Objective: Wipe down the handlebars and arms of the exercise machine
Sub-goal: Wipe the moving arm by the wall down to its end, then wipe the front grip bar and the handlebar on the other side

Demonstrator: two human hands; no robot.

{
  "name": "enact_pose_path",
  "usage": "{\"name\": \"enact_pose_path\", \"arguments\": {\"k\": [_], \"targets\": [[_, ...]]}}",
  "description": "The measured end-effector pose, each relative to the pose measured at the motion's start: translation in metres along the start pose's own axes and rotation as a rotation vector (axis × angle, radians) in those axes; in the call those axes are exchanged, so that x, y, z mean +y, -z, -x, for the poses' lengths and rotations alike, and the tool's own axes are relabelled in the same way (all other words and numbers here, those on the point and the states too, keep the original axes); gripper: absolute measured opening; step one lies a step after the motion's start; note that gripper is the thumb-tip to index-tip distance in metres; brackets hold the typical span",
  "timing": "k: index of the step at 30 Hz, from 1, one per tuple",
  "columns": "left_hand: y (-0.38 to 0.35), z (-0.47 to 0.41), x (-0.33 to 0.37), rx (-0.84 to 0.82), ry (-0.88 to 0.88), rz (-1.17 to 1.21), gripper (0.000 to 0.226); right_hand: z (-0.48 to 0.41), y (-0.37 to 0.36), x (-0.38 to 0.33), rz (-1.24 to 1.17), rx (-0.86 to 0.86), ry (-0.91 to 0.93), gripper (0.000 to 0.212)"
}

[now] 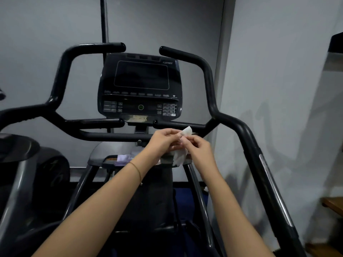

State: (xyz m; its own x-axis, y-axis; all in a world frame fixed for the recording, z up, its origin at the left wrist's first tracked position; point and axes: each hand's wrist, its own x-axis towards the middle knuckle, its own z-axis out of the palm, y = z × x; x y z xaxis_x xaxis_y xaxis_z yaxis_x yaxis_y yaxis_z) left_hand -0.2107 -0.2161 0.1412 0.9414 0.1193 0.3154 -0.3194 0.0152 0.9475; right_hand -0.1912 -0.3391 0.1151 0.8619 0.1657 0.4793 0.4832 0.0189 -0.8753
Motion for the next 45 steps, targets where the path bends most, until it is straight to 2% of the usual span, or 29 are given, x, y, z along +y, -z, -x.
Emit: {"name": "enact_pose_path", "arguments": {"k": [4,8,13,15,17,19,20,21,24,25,28,30,32,34,37,40,42,45], "targets": [[0.029,-0.018,-0.002,0.004,0.033,-0.039,0.013,-0.027,-0.031,0.018,-0.148,0.04,-0.179,0.039],[0.051,-0.037,-0.01,0.037,0.02,-0.236,0.01,-0.048,-0.046,0.028,-0.239,0.121,-0.213,0.023],[0.064,-0.059,-0.017,0.133,-0.043,-0.469,0.007,-0.077,-0.057,0.025,-0.133,0.208,-0.062,0.017],[0.065,-0.068,-0.015,0.183,-0.062,-0.441,0.011,-0.086,-0.06,0.025,-0.066,0.188,0.005,0.016],[0.064,-0.079,-0.013,0.241,-0.074,-0.348,0.016,-0.09,-0.058,0.027,-0.044,0.06,0.011,0.006],[0.06,-0.084,-0.012,0.271,-0.069,-0.313,0.012,-0.092,-0.053,0.035,0.047,-0.078,0.028,0.022],[0.057,-0.087,-0.012,0.26,-0.056,-0.296,0.012,-0.094,-0.05,0.04,0.142,-0.089,0.069,0.028],[0.055,-0.09,-0.013,0.232,-0.041,-0.268,0.011,-0.097,-0.048,0.043,0.209,-0.064,0.112,0.028],[0.055,-0.097,-0.013,0.175,-0.024,-0.164,0.015,-0.109,-0.043,0.044,0.246,0.098,0.163,0.012],[0.06,-0.101,-0.013,0.214,-0.055,-0.246,0.018,-0.114,-0.039,0.042,0.246,0.129,0.164,0.009],[0.085,-0.11,-0.016,0.325,-0.18,-0.795,0.03,-0.129,-0.029,0.031,0.267,0.217,0.198,0.01],[0.097,-0.115,-0.021,0.296,-0.19,-0.943,0.038,-0.139,-0.029,0.023,0.335,0.292,0.247,0.006],[0.101,-0.121,-0.027,0.248,-0.194,-1.015,0.042,-0.151,-0.036,0.021,0.46,0.319,0.296,0.014],[0.1,-0.125,-0.031,0.24,-0.217,-1.064,0.041,-0.162,-0.049,0.026,0.632,0.239,0.319,0.022],[0.097,-0.13,-0.032,0.279,-0.278,-1.125,0.036,-0.165,-0.074,0.042,0.909,-0.003,0.314,0.032],[0.098,-0.133,-0.031,0.258,-0.284,-1.156,0.034,-0.151,-0.08,0.054,1.003,-0.167,0.375,0.038],[0.1,-0.136,-0.03,0.235,-0.257,-1.141,0.034,-0.146,-0.067,0.059,1.02,-0.19,0.404,0.045],[0.102,-0.138,-0.028,0.223,-0.238,-1.125,0.033,-0.153,-0.045,0.06,1.101,-0.088,0.314,0.041]]}}
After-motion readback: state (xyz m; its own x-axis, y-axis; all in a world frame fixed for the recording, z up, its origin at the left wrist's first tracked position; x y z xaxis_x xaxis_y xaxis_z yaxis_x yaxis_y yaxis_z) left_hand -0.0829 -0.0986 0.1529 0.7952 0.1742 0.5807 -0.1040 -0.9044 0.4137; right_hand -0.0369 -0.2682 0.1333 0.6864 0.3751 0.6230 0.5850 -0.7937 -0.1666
